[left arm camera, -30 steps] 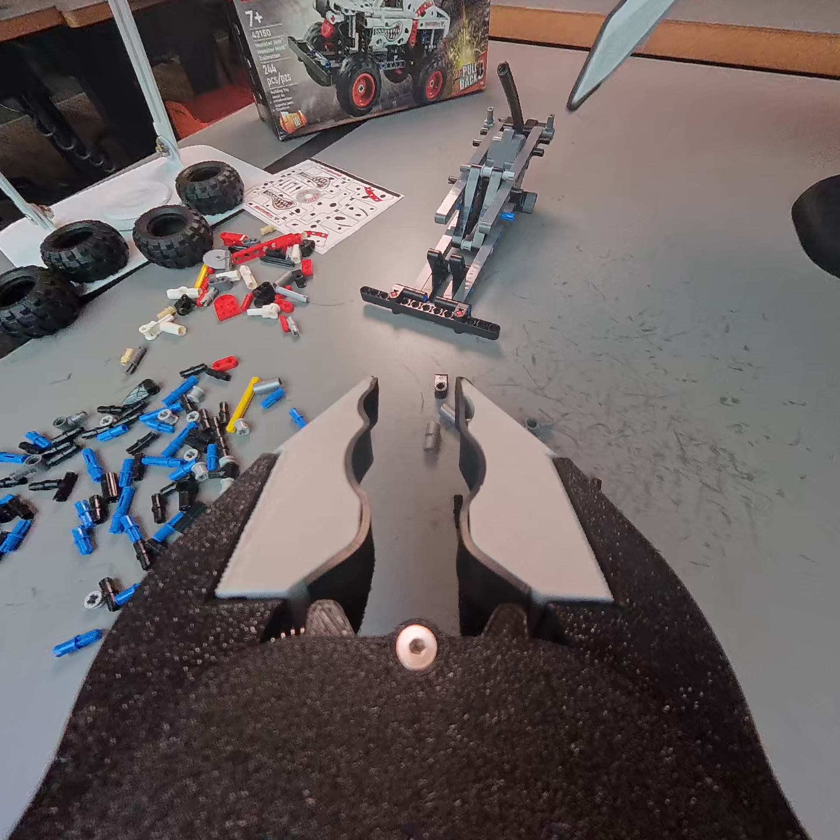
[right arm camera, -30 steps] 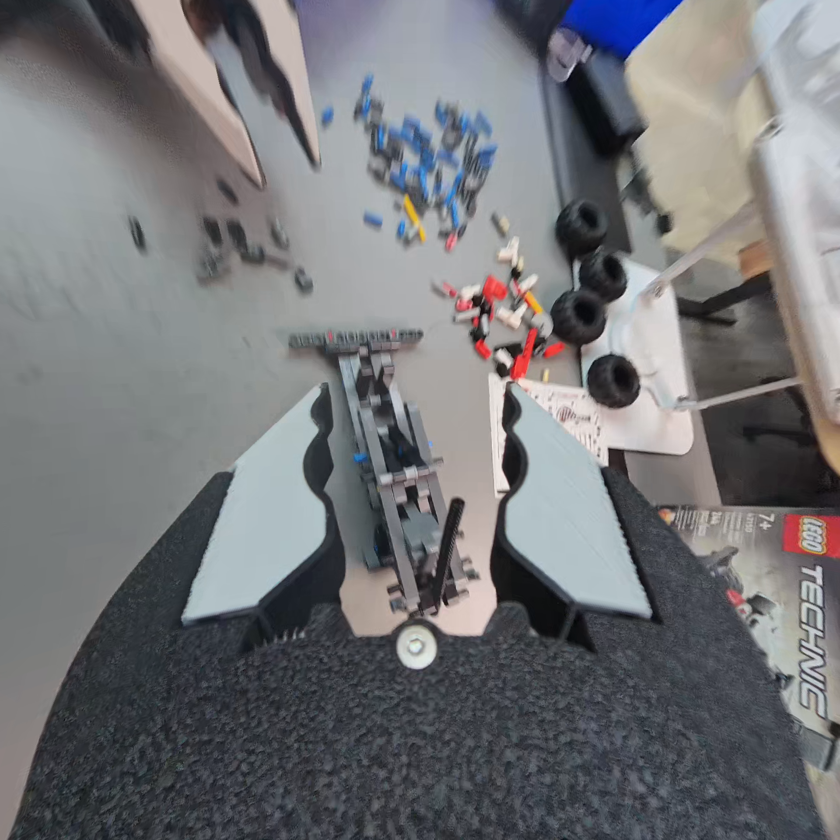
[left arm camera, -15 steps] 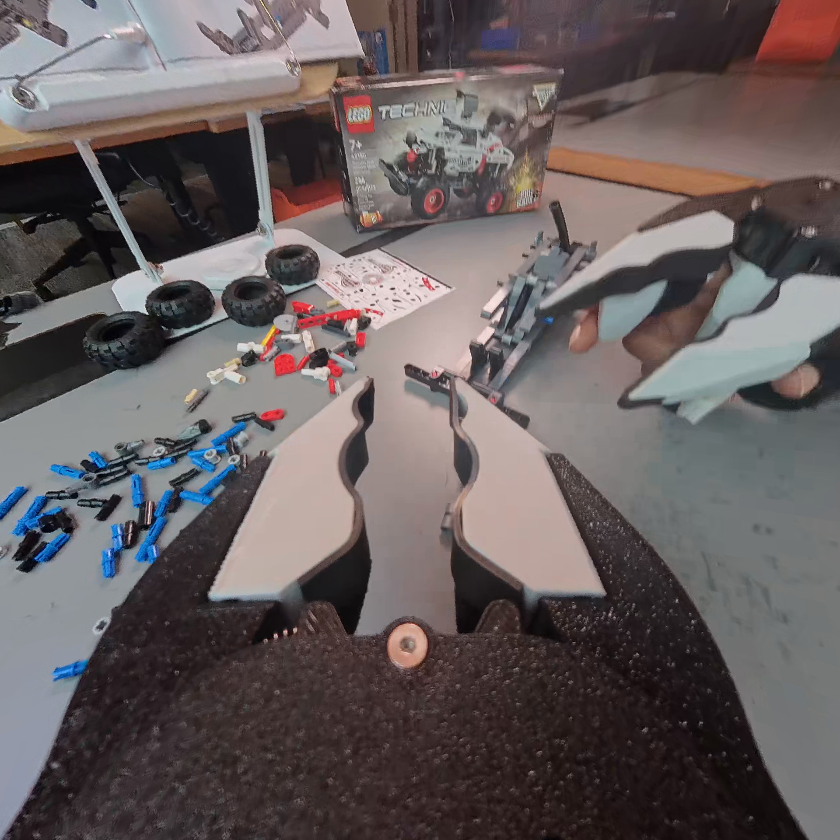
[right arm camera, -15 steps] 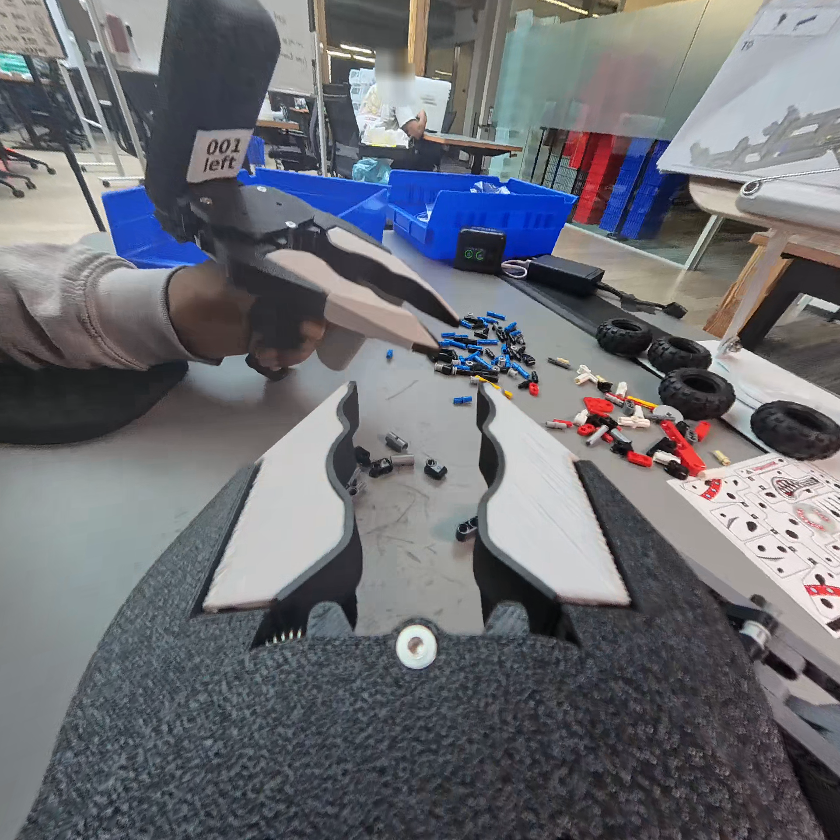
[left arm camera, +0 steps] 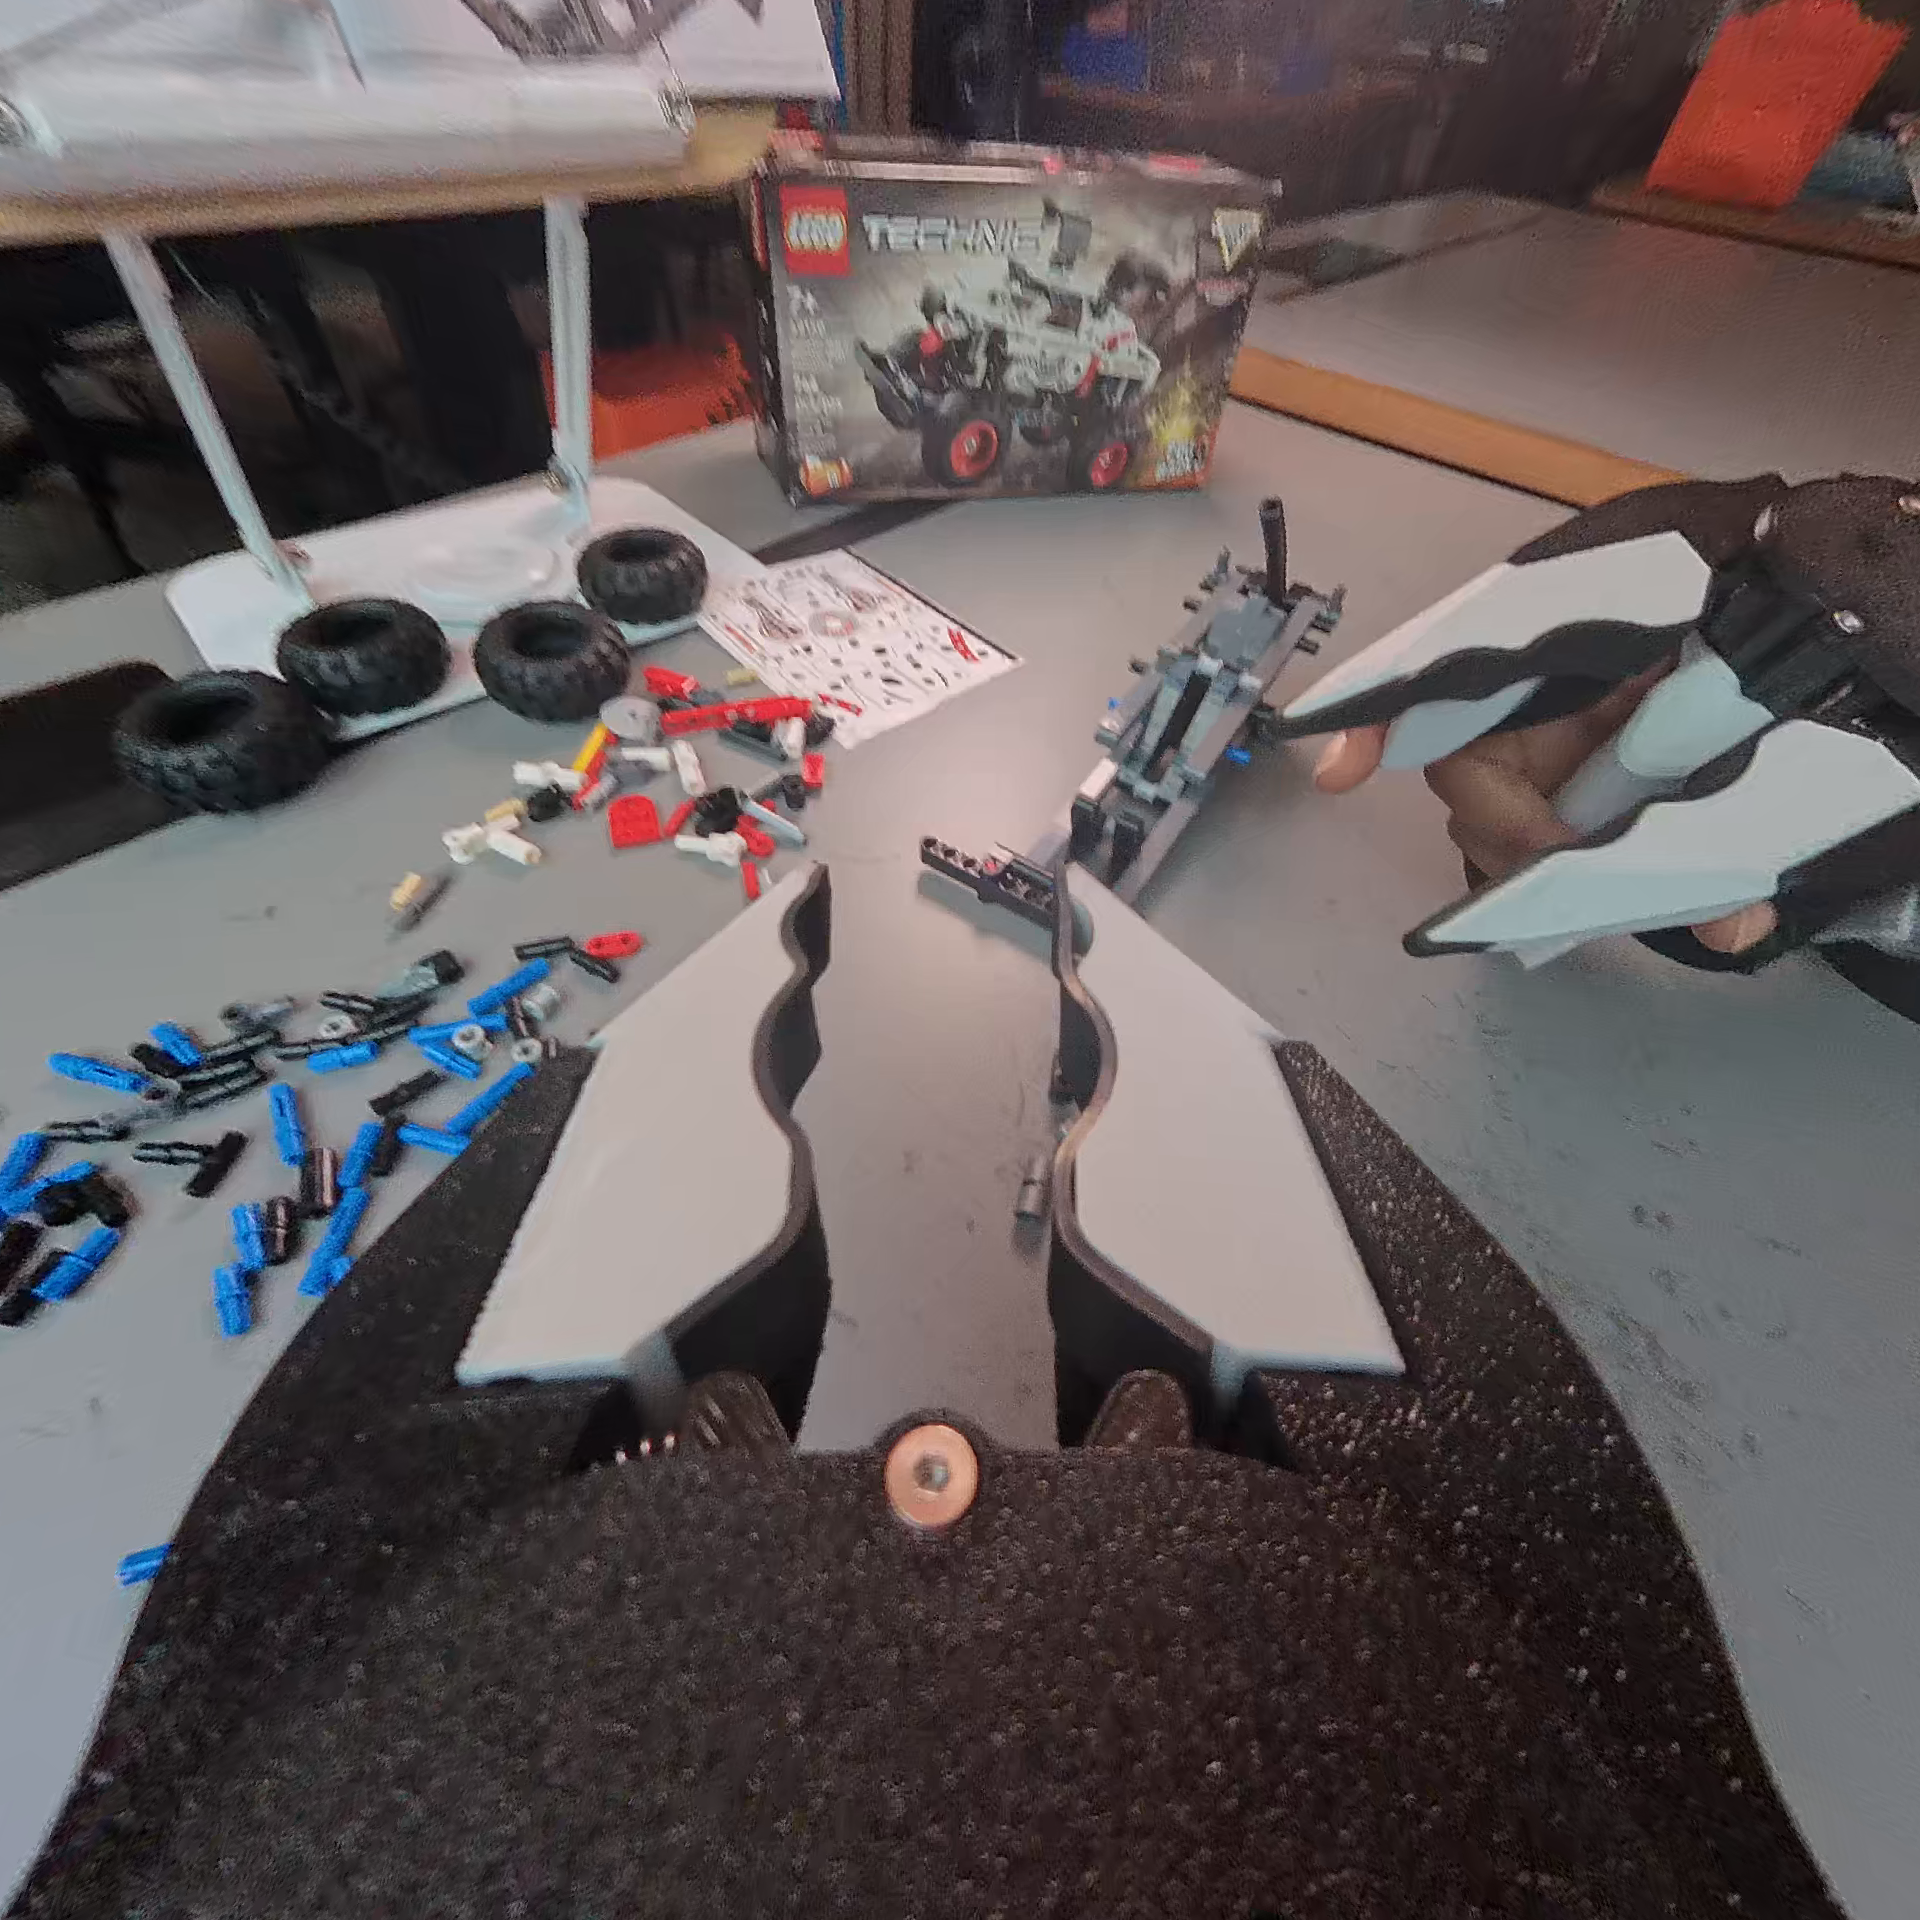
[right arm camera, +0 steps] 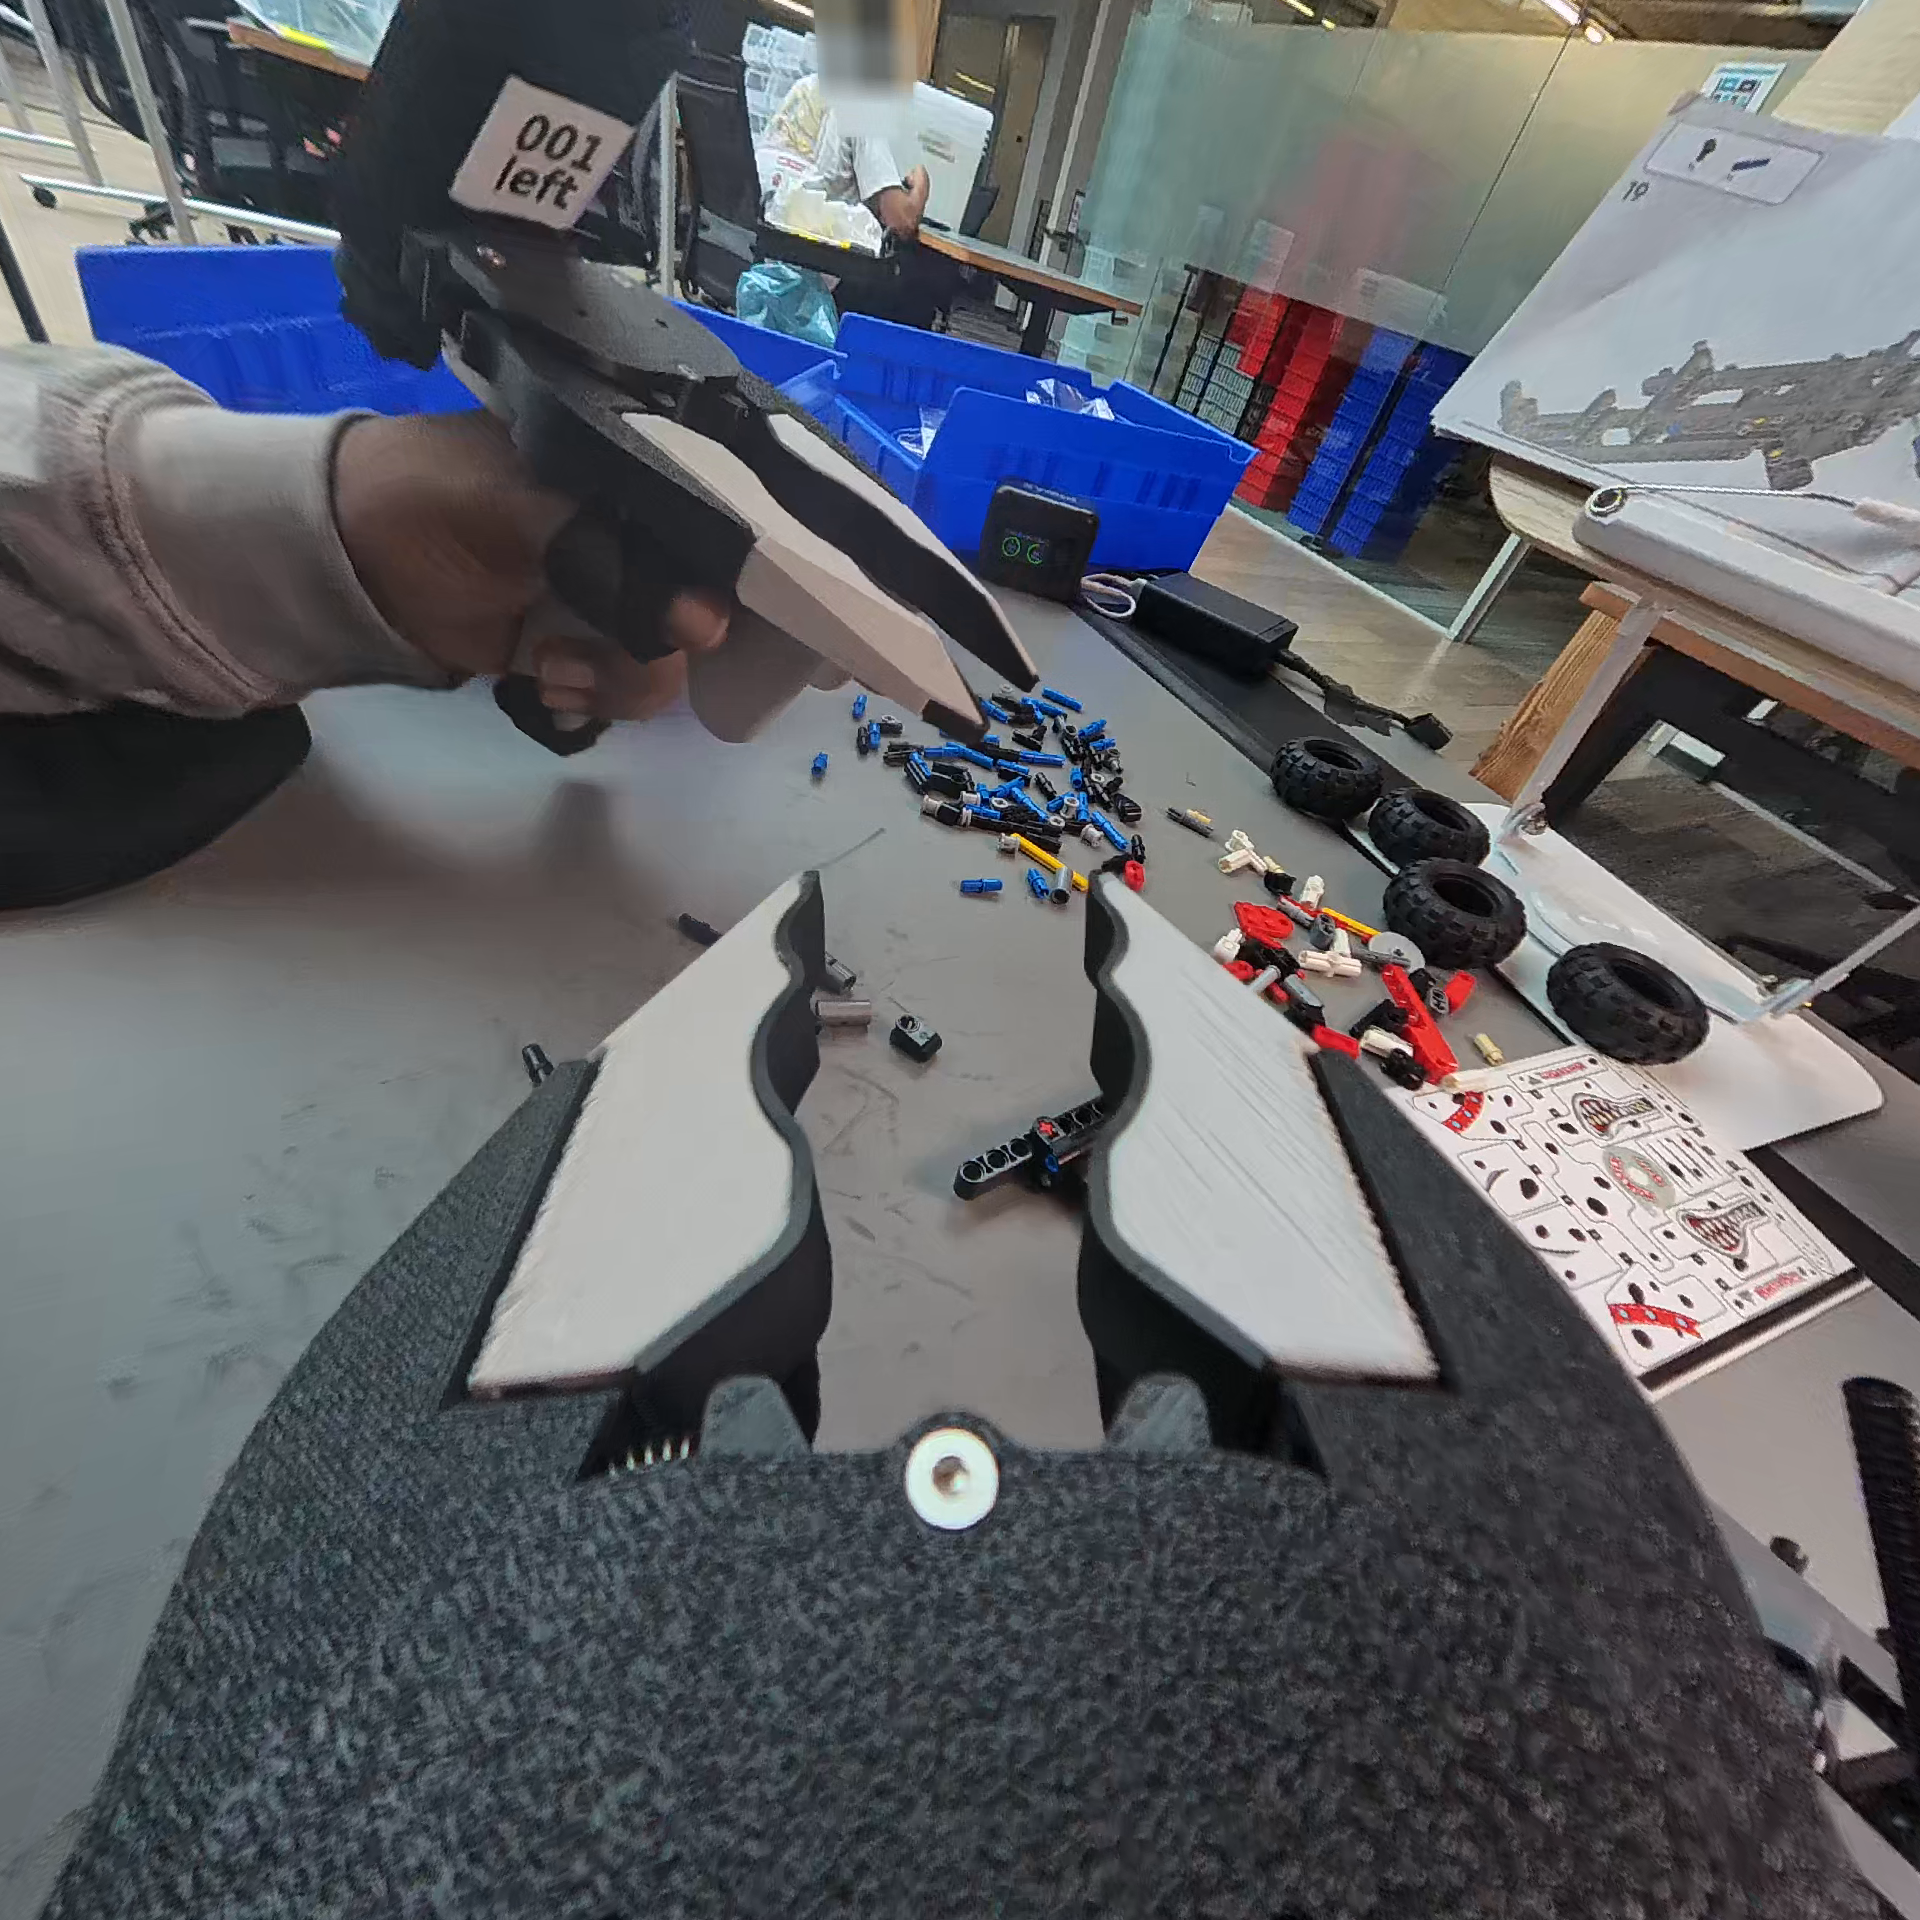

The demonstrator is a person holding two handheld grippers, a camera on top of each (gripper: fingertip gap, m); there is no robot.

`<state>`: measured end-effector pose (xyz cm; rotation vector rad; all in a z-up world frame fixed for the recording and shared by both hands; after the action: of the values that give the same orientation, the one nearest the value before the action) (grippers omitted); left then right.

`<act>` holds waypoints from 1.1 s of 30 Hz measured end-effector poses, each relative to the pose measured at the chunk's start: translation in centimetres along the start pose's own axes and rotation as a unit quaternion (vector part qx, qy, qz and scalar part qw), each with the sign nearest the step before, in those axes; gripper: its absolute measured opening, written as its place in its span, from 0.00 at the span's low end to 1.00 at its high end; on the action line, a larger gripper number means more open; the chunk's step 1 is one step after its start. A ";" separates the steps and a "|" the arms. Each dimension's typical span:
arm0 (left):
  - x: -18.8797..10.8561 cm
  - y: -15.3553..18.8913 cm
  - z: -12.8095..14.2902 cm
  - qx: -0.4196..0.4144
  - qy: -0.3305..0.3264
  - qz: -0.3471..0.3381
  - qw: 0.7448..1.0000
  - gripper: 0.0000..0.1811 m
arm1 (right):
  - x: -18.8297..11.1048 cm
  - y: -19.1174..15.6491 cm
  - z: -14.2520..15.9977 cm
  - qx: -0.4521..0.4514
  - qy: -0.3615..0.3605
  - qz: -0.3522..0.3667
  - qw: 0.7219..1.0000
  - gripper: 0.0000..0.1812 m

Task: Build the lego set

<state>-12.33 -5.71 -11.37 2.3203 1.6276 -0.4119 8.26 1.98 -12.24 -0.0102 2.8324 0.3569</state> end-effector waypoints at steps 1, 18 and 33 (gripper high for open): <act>0.1 0.0 0.0 -0.007 -0.032 0.019 0.999 0.27 | 0.1 0.1 0.1 0.000 -0.007 0.001 1.000 0.28; 1.7 0.8 3.8 0.066 -0.214 0.099 0.970 0.13 | -0.1 2.2 1.5 0.019 -0.053 0.027 0.998 0.21; 2.5 0.9 4.7 0.097 -0.242 0.074 0.963 0.05 | 0.3 1.5 1.9 0.005 -0.063 0.014 0.998 0.17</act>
<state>-10.99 -5.69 -16.58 2.2135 1.2161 -1.0486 8.42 3.94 -13.68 0.0520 2.7127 0.3363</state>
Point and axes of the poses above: each gripper's, where its closed fingertips meet, x out along the fingers, z out of its underside, y = z × x across the jaws, the point moved 10 cm from there along -x, back along the fingers, and after that the axes turned 7 degrees about -y, right-handed, at the moved point
